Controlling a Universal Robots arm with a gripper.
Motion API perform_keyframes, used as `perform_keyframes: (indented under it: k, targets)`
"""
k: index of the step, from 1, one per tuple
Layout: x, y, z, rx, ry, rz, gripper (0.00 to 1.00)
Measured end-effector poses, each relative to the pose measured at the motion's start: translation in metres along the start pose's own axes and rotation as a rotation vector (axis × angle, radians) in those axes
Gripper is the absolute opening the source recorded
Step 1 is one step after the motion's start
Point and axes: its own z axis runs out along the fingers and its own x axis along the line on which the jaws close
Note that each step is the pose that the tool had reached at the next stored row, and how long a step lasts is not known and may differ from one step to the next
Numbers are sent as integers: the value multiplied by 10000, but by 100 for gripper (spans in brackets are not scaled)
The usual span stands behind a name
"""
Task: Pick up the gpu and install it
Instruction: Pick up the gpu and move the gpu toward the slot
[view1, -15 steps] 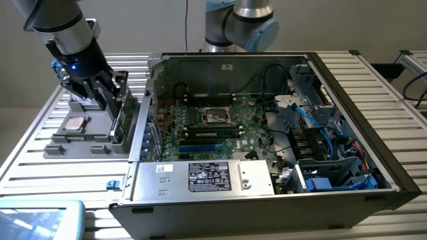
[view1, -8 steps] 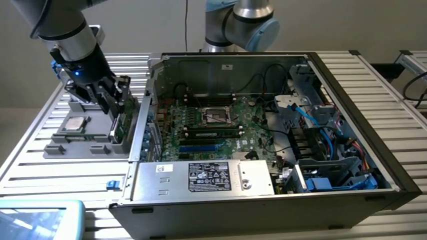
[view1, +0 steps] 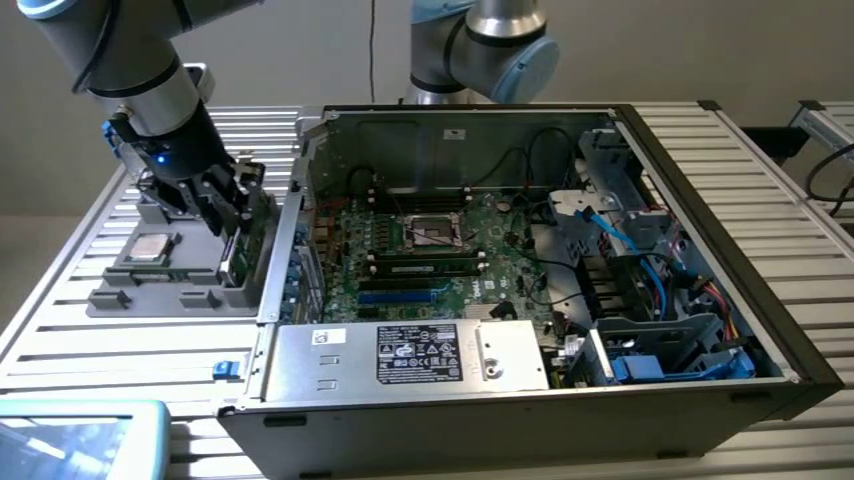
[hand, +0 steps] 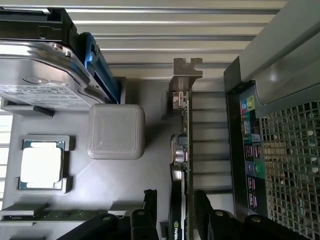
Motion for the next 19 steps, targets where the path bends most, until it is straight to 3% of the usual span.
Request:
perform_keyframes:
  k: [9,19]
  targets:
    - [-12,-18,133,-7,-63,-9,44]
    - [-18,-26,193,-6,-66,6,44]
